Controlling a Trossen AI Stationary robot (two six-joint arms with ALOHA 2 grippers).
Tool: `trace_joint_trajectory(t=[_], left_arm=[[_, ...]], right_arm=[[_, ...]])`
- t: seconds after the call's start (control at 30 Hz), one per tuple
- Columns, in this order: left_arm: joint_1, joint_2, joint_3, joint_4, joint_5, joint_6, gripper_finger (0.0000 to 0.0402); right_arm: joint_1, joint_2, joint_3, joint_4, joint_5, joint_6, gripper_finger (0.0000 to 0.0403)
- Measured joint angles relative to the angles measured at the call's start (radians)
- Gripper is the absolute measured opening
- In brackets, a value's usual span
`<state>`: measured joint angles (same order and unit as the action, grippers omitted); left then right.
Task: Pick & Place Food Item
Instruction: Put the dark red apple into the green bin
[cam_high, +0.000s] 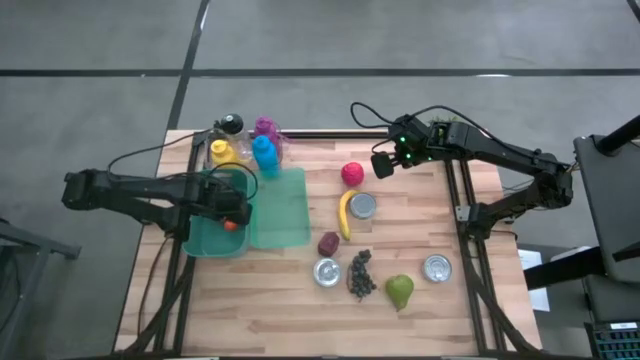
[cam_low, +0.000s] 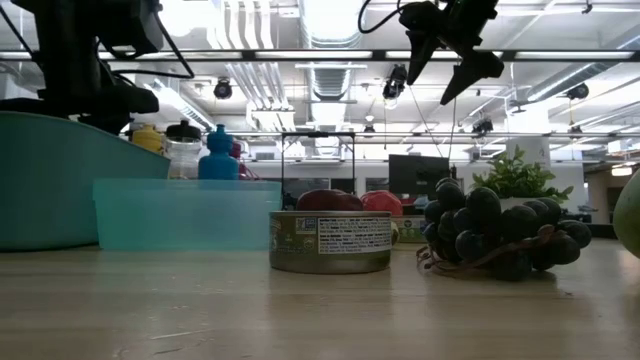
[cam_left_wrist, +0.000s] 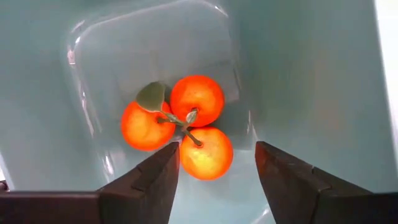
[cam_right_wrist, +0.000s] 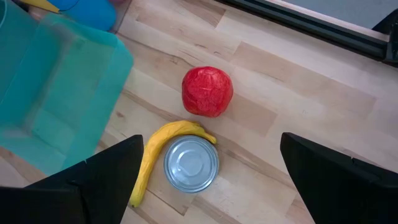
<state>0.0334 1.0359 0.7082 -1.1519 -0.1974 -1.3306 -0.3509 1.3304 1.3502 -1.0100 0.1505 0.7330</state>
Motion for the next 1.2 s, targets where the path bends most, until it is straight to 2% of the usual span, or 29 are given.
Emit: trace_joint_trajectory(t=[0.23, 0.53, 0.67, 0.8, 0.97, 1.07, 1.2], left_arm=[[0.0, 0.0, 0.0, 0.004, 0.0, 0.041, 0.0217], [0.0, 0.0, 0.0, 0.045, -0.019, 0.018, 0.0217], [0.0, 0.0, 0.0, 0.046, 0.023, 0.02, 0.0217], [-0.001, -0.008, 0.006, 0.049, 0.085, 0.112, 0.0217], [-0.001, -0.035, 0.067, 0.039, 0.085, 0.183, 0.0217], [-0.001, -0.053, 0.12, 0.041, 0.053, 0.182, 0.0217], [-0.003, -0.066, 0.195, 0.027, -0.05, 0.218, 0.0217]], right_arm=[[0.0, 0.0, 0.0, 0.0, 0.0, 0.0, 0.0378], [0.0, 0.0, 0.0, 0.0, 0.0, 0.0, 0.0378], [0.0, 0.0, 0.0, 0.0, 0.0, 0.0, 0.0378], [0.0, 0.0, 0.0, 0.0, 0.0, 0.0, 0.0378], [0.0, 0.0, 0.0, 0.0, 0.0, 0.0, 0.0378], [0.0, 0.0, 0.0, 0.0, 0.0, 0.0, 0.0378], [0.0, 0.0, 0.0, 0.0, 0.0, 0.0, 0.0378]])
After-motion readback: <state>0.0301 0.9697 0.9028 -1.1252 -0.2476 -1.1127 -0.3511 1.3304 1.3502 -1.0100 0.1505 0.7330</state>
